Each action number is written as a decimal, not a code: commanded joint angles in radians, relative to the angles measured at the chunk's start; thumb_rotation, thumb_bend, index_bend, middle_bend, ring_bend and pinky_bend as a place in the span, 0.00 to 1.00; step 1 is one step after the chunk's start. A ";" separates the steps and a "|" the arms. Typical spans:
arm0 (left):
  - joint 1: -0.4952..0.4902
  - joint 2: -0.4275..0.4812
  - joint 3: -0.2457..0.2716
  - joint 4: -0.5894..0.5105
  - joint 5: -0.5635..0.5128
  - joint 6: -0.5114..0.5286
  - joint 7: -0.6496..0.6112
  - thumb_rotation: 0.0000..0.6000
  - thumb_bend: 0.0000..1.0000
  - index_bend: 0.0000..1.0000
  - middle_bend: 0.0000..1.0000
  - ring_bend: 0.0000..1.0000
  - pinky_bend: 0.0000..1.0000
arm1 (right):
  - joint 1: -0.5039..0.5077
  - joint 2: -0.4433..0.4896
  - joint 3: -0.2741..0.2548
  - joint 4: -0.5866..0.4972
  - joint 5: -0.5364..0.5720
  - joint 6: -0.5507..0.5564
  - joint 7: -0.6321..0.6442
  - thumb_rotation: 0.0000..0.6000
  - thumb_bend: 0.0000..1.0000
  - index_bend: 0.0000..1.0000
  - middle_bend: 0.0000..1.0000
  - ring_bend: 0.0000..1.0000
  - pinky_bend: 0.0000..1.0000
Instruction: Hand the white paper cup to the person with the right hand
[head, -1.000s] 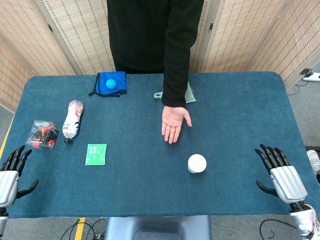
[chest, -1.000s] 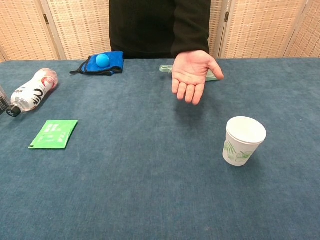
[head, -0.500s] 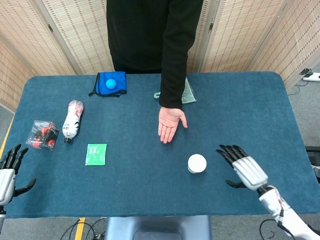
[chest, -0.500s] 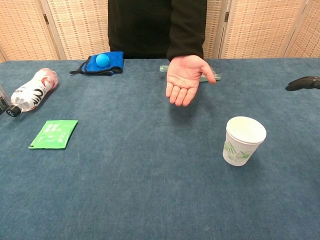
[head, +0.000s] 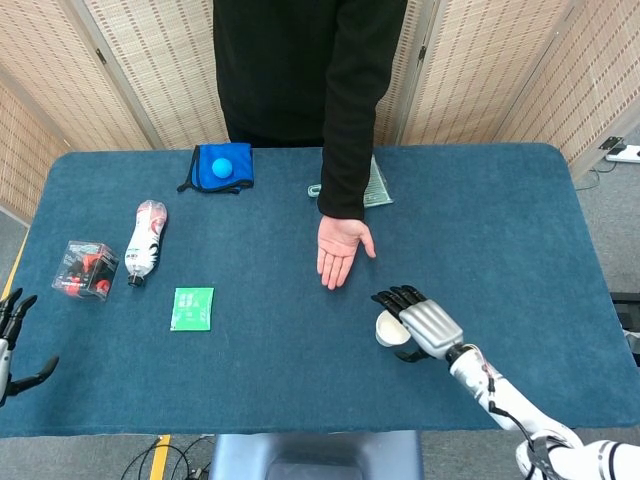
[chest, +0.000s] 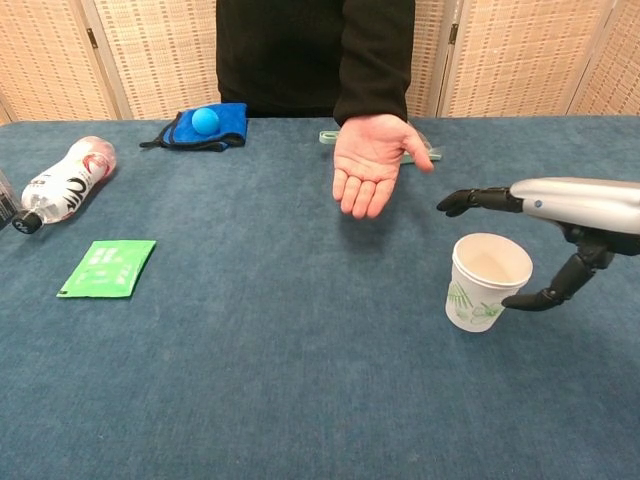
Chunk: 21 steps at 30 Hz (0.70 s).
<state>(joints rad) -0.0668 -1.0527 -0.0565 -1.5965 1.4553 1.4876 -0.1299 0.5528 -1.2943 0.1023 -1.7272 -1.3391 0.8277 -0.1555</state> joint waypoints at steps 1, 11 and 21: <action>0.004 0.006 -0.001 0.004 0.000 0.004 -0.016 1.00 0.32 0.09 0.00 0.01 0.25 | 0.014 -0.029 0.003 0.023 0.015 0.000 -0.011 1.00 0.23 0.06 0.15 0.11 0.20; 0.012 0.008 0.002 0.008 0.010 0.015 -0.029 1.00 0.32 0.09 0.00 0.01 0.25 | 0.024 -0.063 0.002 0.047 0.024 0.049 -0.032 1.00 0.37 0.26 0.32 0.36 0.49; 0.006 0.006 0.000 0.008 0.006 0.004 -0.019 1.00 0.32 0.09 0.00 0.01 0.25 | 0.043 0.033 0.094 -0.148 0.023 0.155 -0.073 1.00 0.37 0.27 0.33 0.37 0.50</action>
<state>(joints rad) -0.0601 -1.0468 -0.0567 -1.5887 1.4606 1.4917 -0.1494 0.5841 -1.2893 0.1614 -1.8294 -1.3246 0.9557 -0.2073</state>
